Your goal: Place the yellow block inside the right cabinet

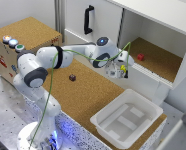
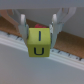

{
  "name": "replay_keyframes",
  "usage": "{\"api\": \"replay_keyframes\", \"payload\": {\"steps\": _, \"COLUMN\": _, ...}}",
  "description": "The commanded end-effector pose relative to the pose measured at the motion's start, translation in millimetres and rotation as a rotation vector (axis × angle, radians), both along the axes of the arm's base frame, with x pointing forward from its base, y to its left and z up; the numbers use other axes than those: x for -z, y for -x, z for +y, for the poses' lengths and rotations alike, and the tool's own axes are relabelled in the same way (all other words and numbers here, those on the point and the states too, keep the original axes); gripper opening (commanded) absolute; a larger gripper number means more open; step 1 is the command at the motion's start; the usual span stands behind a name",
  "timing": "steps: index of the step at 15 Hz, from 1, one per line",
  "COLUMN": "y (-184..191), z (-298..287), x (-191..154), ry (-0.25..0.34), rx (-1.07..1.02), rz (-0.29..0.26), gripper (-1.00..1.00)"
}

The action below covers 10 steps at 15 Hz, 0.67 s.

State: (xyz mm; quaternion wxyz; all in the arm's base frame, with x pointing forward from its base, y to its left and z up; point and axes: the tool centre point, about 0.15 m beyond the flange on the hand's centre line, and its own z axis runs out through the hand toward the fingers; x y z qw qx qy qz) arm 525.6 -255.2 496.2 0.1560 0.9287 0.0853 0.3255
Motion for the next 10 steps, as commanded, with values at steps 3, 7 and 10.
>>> {"api": "replay_keyframes", "payload": {"steps": 3, "y": -77, "z": -73, "x": -6, "ry": -0.138, "rx": 0.048, "rz": 0.008, "gripper": -1.0}}
{"api": "replay_keyframes", "payload": {"steps": 7, "y": -123, "z": -103, "x": 6, "ry": -0.17, "rx": -0.054, "rz": 0.035, "gripper": -1.0}}
{"api": "replay_keyframes", "payload": {"steps": 10, "y": -143, "z": -116, "x": 5, "ry": -0.174, "rx": -0.124, "rz": 0.032, "gripper": -1.0}}
